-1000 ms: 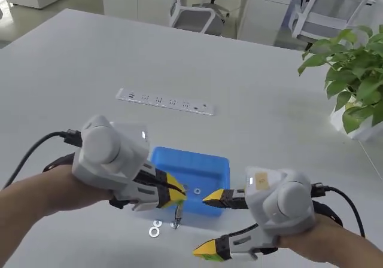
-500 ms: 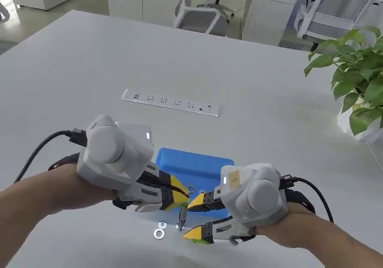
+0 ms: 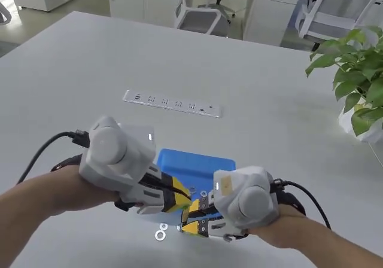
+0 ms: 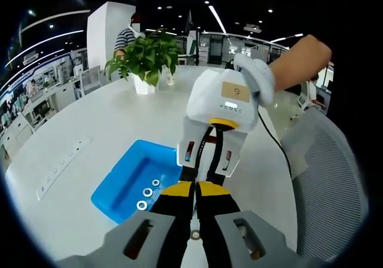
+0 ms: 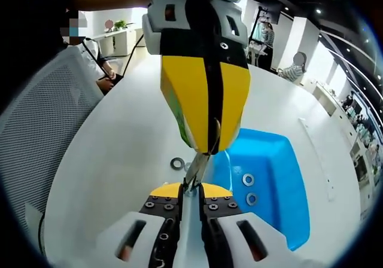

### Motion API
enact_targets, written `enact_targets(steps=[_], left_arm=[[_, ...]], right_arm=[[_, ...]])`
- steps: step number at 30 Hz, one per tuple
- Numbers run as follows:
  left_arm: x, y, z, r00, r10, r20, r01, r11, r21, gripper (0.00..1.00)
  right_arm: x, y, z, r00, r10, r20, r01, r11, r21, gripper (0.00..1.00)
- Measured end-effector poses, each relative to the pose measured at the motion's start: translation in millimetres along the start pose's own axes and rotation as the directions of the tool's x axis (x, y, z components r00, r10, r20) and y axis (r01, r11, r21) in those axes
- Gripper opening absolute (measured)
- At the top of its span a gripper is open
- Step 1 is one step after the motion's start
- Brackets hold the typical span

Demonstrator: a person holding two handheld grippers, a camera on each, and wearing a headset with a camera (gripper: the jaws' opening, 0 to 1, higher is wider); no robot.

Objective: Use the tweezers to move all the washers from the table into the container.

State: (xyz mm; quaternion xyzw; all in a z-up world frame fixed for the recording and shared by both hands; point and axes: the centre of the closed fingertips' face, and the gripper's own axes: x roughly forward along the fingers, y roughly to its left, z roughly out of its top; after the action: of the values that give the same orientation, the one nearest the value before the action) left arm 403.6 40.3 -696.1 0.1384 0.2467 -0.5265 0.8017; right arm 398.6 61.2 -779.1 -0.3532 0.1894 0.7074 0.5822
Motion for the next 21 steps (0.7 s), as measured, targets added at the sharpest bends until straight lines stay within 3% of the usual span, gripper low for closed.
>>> enact_targets(steps=[21], left_arm=[[2.8,-2.8,-5.8,0.9995,-0.018,-0.025,0.019,1.0,0.012,0.05]], right_arm=[[0.0,3.0,0.5,0.9995,0.005,0.03,-0.009,0.991,0.132,0.07]])
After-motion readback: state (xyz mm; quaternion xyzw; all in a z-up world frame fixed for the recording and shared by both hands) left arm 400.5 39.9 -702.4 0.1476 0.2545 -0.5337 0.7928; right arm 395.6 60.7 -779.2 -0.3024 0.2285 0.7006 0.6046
